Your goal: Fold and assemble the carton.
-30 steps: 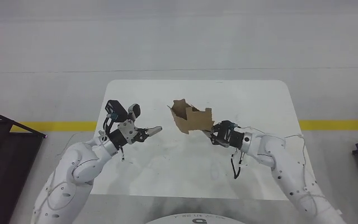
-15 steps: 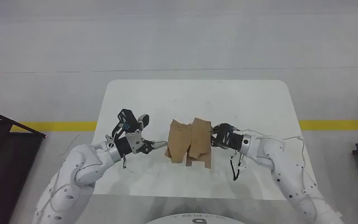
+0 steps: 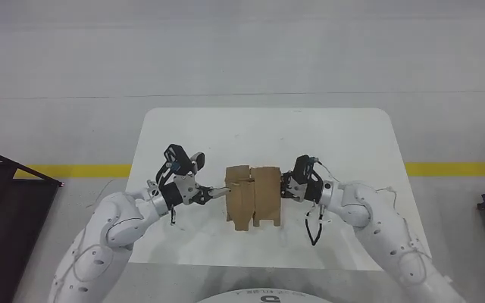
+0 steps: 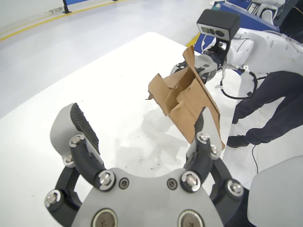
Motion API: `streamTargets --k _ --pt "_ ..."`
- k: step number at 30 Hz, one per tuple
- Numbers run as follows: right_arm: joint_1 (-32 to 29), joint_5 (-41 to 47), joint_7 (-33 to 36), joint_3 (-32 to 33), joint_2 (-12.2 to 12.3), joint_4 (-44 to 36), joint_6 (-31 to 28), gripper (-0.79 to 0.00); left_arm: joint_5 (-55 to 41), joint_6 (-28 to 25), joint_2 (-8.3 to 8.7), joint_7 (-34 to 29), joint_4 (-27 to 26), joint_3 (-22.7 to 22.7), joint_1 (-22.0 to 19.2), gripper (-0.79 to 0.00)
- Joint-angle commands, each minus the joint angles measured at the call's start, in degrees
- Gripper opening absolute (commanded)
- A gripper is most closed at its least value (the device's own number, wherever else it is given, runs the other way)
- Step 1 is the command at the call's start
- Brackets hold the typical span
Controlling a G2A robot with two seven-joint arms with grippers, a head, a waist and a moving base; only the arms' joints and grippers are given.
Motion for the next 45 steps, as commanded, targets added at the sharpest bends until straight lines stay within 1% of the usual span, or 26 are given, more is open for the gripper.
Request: streamTargets --k 1,3,9,18,19,20,21,22,24,26,28,29,31,32,37,40,45 --pt "0.33 4.34 2.36 -0.63 -0.11 1.32 -0.35 -0.785 -0.22 0.60 0.02 0.25 0.18 -0.31 0.00 0.000" --pt "0.92 8.56 5.32 -1.32 -0.22 2.54 -0.44 -0.785 -0.42 1.22 0.04 0.60 0.32 -0.79 0.04 0.000" --pt "2.92 20.38 15.32 -2.49 -0.33 5.01 2.78 -0.785 -1.50 4.20 0.06 1.59 0.72 -2.62 0.68 0.000" --pt "2.92 20.38 15.32 -2.49 -0.33 5.01 2.78 -0.785 -2.56 6.46 0.14 2.20 0.65 -4.93 2.03 0.000" --pt "2.73 20.73 15.30 -2.52 -0.36 5.10 3.62 -0.785 -2.57 6.56 0.15 2.16 0.63 -5.09 2.07 0.000" --pt "2.50 22.91 15.25 -2.38 -0.43 5.02 5.05 -0.785 -2.64 6.64 0.15 2.17 0.61 -5.20 2.10 0.000" --pt "2.14 26.92 16.09 -2.37 -0.47 4.93 5.91 -0.785 -2.60 6.69 0.16 2.13 0.59 -5.31 2.11 0.000" --pt "2.02 31.78 18.40 -2.20 -0.43 5.41 7.87 -0.785 -2.61 6.74 0.16 2.11 0.58 -5.43 2.13 0.000" --pt "2.10 42.26 24.03 -1.50 -0.29 5.42 13.16 -0.785 -2.67 7.10 0.17 2.19 0.66 -5.75 2.21 0.000" --pt "2.60 51.36 32.05 -0.86 -0.01 4.71 18.62 -0.785 -2.86 7.46 0.16 2.27 0.74 -5.98 2.41 0.000" --pt "3.10 57.09 39.27 -0.04 0.37 4.46 23.60 -0.785 -2.89 7.57 0.16 2.34 0.82 -6.14 2.57 0.000" --pt "3.42 59.19 41.41 0.58 0.51 4.19 25.07 -0.785 -2.90 7.73 0.15 2.30 0.87 -6.18 2.68 0.000" --pt "3.49 60.00 45.42 1.08 0.86 3.82 27.48 -0.785 -2.89 7.87 0.14 2.33 0.82 -6.18 2.81 0.000" --pt "3.34 61.89 46.90 1.21 0.90 3.43 28.15 -0.785 -2.83 7.99 0.13 2.34 0.86 -6.21 2.87 0.000" --pt "3.40 64.24 54.03 0.70 1.18 3.25 30.07 -0.785 -2.31 8.53 0.11 1.97 0.87 -6.16 3.18 0.000" --pt "3.55 65.61 55.92 0.22 1.14 3.40 29.41 -0.785 -2.12 8.92 0.09 1.60 0.86 -6.08 3.23 0.000" --pt "3.56 65.79 56.12 0.18 1.13 3.50 29.20 -0.785 -1.61 8.93 0.10 1.34 0.67 -5.98 3.21 0.000"
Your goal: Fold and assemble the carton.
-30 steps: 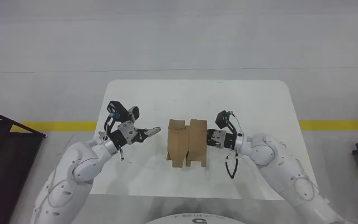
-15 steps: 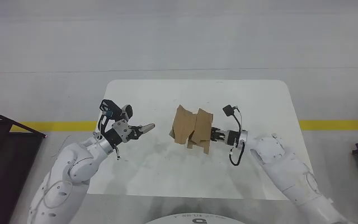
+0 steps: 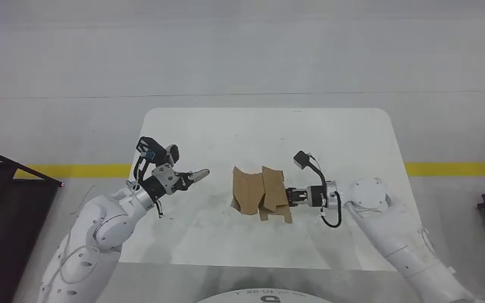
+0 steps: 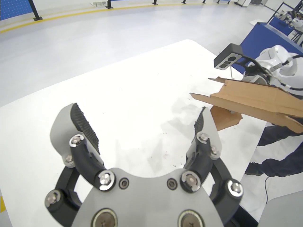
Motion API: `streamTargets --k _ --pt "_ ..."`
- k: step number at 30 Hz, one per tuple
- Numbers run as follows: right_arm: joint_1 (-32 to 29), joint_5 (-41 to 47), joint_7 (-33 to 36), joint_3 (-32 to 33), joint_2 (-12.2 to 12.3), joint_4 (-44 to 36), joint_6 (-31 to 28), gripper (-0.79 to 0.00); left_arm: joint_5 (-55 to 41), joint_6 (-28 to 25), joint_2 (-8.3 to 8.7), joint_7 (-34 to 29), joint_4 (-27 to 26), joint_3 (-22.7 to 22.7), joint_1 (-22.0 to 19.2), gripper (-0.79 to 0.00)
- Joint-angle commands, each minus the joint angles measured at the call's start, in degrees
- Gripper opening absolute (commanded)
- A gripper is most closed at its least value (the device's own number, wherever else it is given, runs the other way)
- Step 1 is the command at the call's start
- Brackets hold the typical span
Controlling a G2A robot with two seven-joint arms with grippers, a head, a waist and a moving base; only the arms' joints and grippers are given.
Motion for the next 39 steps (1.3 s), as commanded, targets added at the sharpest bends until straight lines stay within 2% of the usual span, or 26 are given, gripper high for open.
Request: streamTargets --k 1,7,8,11,13,16,18,21,24,28,35,39 --pt "0.00 -0.03 -0.04 0.01 0.00 -0.01 0.03 -0.785 0.00 -0.01 0.00 0.01 0.00 0.00 0.00 0.000" --pt "-0.27 0.56 -0.68 -0.13 -0.07 -0.08 0.47 -0.785 0.00 -0.01 0.00 0.01 0.00 0.00 0.00 0.000" --pt "-0.78 3.61 -0.71 -0.49 -0.24 -0.02 2.01 -0.785 0.00 -0.01 0.00 0.01 0.00 0.00 0.00 0.000" --pt "0.10 14.32 3.81 -0.85 -0.55 2.69 11.63 -0.785 0.00 -0.01 0.00 0.01 0.00 0.00 0.00 0.000" --pt "1.25 18.32 6.65 -1.18 -0.68 4.05 17.42 -0.785 0.00 -0.01 0.00 0.01 0.00 0.00 0.00 0.000" --pt "2.81 18.83 9.31 -1.86 -0.66 4.99 22.91 -0.785 0.00 -0.01 0.00 0.01 0.00 0.00 0.00 0.000" --pt "3.58 15.16 8.01 -2.03 -0.41 4.97 25.13 -0.785 0.00 -0.01 0.00 0.01 0.00 0.00 0.00 0.000" --pt "3.80 8.49 5.78 -1.69 -0.02 1.83 20.49 -0.785 0.00 -0.01 0.00 0.01 0.00 0.00 0.00 0.000" --pt "2.47 -5.94 -1.91 -1.40 0.67 -3.89 13.02 -0.785 0.00 -0.01 0.00 0.01 0.00 0.00 0.00 0.000" --pt "-2.15 -20.48 -9.70 -0.93 1.56 -11.60 5.25 -0.785 0.00 -0.01 0.00 0.01 0.00 0.00 0.00 0.000" --pt "-11.22 -42.01 -22.57 3.63 3.24 -22.36 -2.86 -0.785 0.00 -0.01 0.00 0.01 0.00 0.00 0.00 0.000" --pt "-14.66 -42.91 -25.60 4.50 3.50 -23.50 -3.23 -0.785 0.00 -0.01 0.00 0.01 0.00 0.00 0.00 0.000"
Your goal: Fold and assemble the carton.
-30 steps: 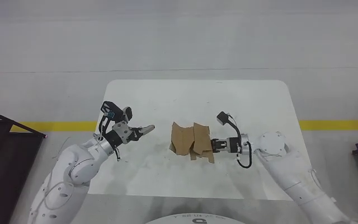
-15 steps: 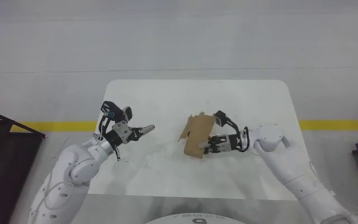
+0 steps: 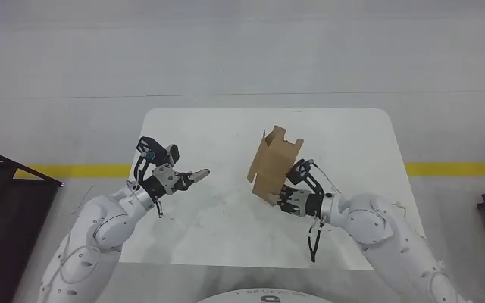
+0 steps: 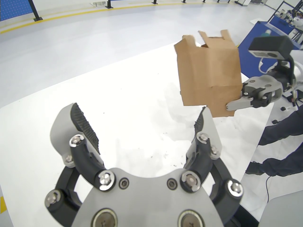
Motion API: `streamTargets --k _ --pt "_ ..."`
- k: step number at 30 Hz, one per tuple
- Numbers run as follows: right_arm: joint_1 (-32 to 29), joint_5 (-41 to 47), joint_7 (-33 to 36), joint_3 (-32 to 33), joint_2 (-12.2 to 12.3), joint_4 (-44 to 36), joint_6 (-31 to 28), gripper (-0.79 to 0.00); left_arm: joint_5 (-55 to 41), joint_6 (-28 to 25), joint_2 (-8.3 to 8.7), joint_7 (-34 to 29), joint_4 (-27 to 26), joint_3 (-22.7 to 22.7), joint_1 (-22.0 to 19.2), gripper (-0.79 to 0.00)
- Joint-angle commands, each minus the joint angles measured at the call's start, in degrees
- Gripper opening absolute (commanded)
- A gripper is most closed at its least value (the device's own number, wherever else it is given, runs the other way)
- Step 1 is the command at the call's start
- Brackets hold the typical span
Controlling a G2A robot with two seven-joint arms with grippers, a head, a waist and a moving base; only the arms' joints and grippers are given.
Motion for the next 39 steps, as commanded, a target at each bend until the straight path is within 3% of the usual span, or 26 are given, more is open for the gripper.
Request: streamTargets --k 1,9,16,24,39 --pt "-0.11 1.85 -0.07 0.03 -0.01 0.19 0.02 -0.785 0.00 0.00 0.00 0.00 0.00 0.00 0.00 0.000" --pt "0.06 1.12 -0.69 0.03 -0.03 -0.09 -0.27 -0.785 0.00 0.00 0.00 0.00 0.00 0.00 0.00 0.000" --pt "0.04 -19.71 -8.28 -2.07 0.08 -2.98 -6.43 -0.785 -1.42 -0.33 -0.12 0.64 0.42 0.57 -0.37 0.000" --pt "-0.90 -32.12 -15.38 -3.89 0.24 -4.76 -12.81 -0.785 -5.38 -4.55 -0.05 -2.34 1.57 2.19 -1.81 0.000" --pt "0.83 -32.46 -13.46 -6.16 -0.06 -5.02 -14.63 -0.785 -10.23 -11.41 0.07 -8.17 2.00 7.68 -5.00 0.000"
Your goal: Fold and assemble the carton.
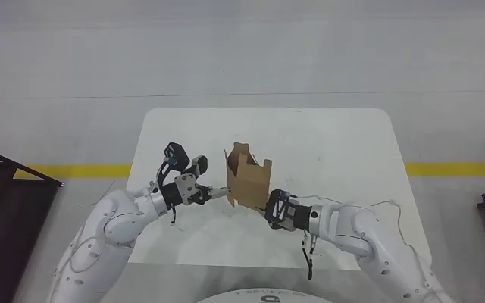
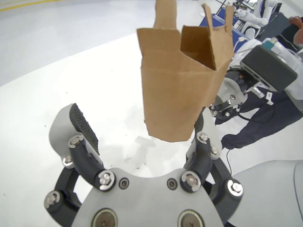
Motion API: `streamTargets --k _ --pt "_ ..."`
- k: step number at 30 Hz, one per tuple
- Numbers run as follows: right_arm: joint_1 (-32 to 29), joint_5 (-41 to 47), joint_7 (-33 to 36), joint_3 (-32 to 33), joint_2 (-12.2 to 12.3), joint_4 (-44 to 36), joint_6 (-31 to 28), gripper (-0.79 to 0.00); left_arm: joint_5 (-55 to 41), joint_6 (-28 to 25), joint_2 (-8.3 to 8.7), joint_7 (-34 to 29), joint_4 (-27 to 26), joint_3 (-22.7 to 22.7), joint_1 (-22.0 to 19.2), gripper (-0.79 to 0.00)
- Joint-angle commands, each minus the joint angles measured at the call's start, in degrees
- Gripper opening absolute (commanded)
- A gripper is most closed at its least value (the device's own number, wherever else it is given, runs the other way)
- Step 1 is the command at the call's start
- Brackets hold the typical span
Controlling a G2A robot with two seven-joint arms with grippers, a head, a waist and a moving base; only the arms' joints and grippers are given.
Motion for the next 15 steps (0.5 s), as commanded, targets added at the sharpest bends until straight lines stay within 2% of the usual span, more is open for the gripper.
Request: streamTargets --k 1,10,11,12,13,14,15 --pt "0.51 0.27 0.58 -0.46 -0.10 -0.07 0.05 -0.785 -0.30 -0.42 0.02 -0.55 -0.05 0.72 -0.20 0.000" --pt "2.81 0.96 2.86 -2.78 -0.69 0.15 1.35 -0.785 0.80 -1.27 0.08 -2.02 -0.73 3.40 -1.24 0.000" --pt "3.01 1.10 2.94 -2.93 -0.74 0.25 1.53 -0.785 0.78 -1.37 0.09 -2.03 -0.71 3.60 -1.30 -0.043" --pt "3.12 1.26 2.99 -3.02 -0.78 0.37 1.70 -0.785 0.84 -1.44 0.11 -2.07 -0.71 3.68 -1.38 -0.157" --pt "3.32 1.55 3.23 -3.13 -0.85 0.62 2.16 -0.785 1.15 -1.54 0.14 -2.20 -0.67 3.78 -1.54 -0.394" --pt "3.49 1.80 3.41 -3.23 -0.90 0.71 2.43 -0.785 1.18 -1.52 0.16 -2.15 -0.62 3.84 -1.60 -0.468" --pt "3.63 2.09 3.58 -3.31 -0.95 0.88 2.73 -0.785 1.21 -1.55 0.18 -2.06 -0.61 3.88 -1.67 -0.640"
